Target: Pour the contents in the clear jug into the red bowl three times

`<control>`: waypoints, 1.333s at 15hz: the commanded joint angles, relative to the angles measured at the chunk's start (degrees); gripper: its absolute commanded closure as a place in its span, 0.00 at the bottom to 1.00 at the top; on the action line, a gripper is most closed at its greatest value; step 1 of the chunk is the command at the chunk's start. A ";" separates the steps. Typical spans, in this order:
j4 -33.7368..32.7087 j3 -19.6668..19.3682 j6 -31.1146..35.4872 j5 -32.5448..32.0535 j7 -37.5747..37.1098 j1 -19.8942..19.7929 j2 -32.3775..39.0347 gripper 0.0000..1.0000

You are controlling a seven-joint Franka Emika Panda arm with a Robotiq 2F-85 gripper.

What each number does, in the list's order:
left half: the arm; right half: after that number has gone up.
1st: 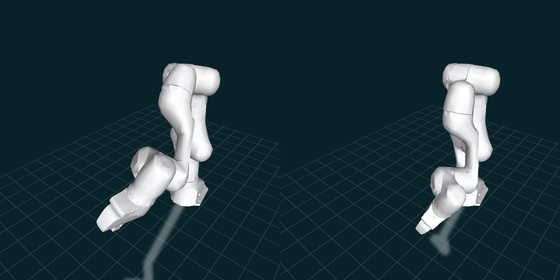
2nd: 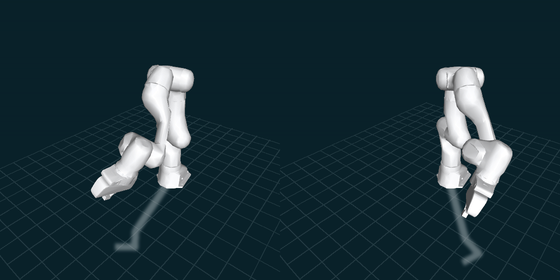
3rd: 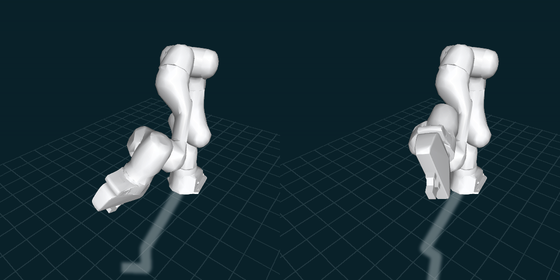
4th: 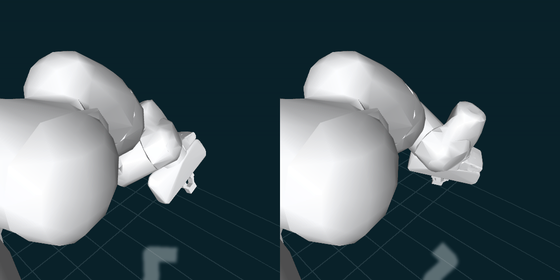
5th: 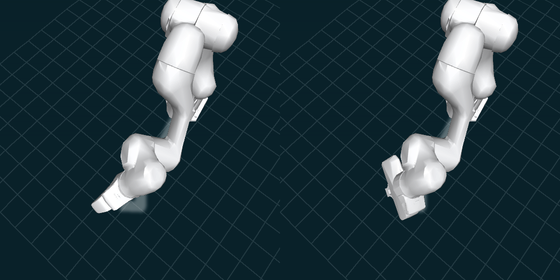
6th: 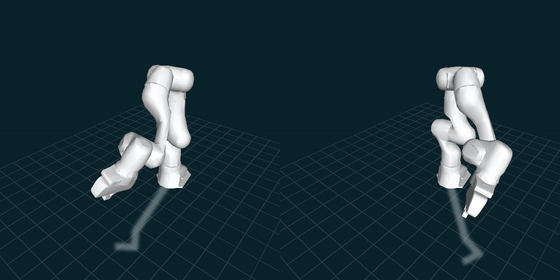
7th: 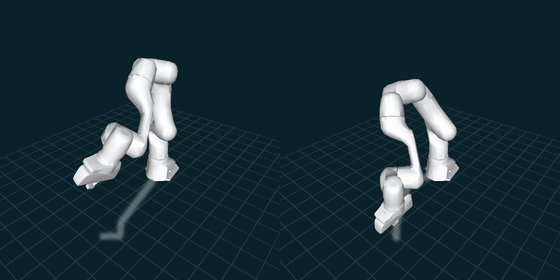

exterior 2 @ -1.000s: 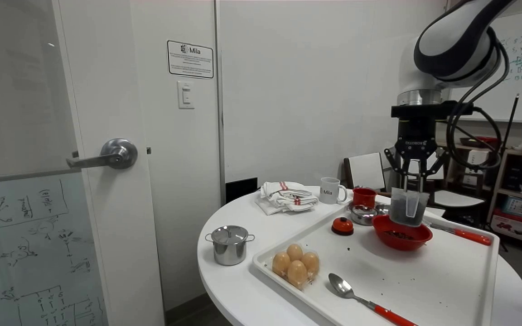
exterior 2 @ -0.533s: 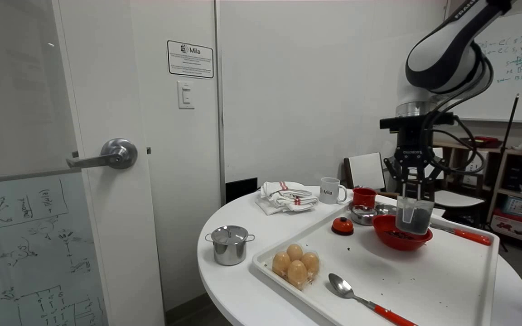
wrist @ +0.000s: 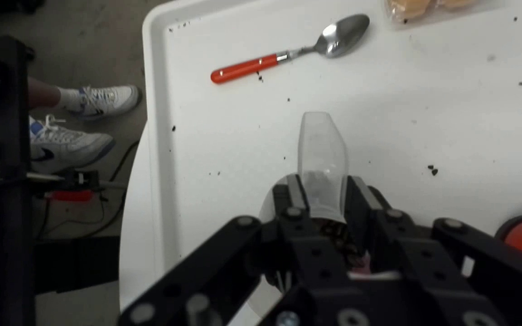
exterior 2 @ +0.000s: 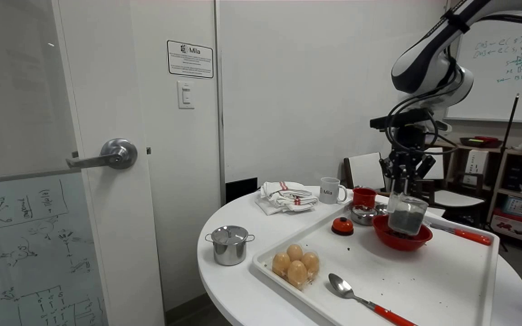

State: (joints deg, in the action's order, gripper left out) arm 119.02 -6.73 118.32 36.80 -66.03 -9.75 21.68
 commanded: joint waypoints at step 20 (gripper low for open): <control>-9.51 -6.00 -26.83 18.91 15.62 -9.74 5.70 0.90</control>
State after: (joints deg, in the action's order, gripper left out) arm 111.64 -11.78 95.49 52.17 -53.70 -18.16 25.84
